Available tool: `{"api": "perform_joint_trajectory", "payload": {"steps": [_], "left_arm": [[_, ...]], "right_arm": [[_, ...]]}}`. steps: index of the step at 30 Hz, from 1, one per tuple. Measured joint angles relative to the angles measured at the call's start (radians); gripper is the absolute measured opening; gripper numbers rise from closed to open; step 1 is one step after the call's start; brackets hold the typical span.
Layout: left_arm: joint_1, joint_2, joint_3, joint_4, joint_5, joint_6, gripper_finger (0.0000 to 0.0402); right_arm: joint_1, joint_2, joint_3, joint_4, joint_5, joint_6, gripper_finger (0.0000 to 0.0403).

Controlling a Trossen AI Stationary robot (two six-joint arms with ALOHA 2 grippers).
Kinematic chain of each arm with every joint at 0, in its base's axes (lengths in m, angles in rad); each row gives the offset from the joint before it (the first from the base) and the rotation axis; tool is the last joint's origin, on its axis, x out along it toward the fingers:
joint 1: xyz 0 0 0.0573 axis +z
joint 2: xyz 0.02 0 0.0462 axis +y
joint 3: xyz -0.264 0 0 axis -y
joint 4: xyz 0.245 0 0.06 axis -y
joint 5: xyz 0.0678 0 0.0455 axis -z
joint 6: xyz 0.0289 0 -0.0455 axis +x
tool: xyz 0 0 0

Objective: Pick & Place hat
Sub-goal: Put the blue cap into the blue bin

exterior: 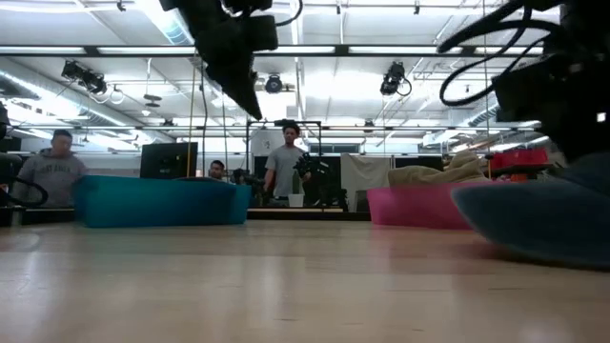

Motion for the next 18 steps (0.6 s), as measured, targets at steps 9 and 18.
{"api": "perform_joint_trajectory", "payload": {"steps": [9, 18], "left_arm": [[-0.063, 0.000, 0.000, 0.076, 0.023, -0.048, 0.0129], [-0.113, 0.000, 0.000, 0.090, 0.067, -0.054, 0.0128]], "right_arm": [[-0.030, -0.007, 0.000, 0.125, 0.455, -0.471, 0.0017], [-0.109, -0.007, 0.000, 0.377, 0.768, -1.129, 0.0020]]}}
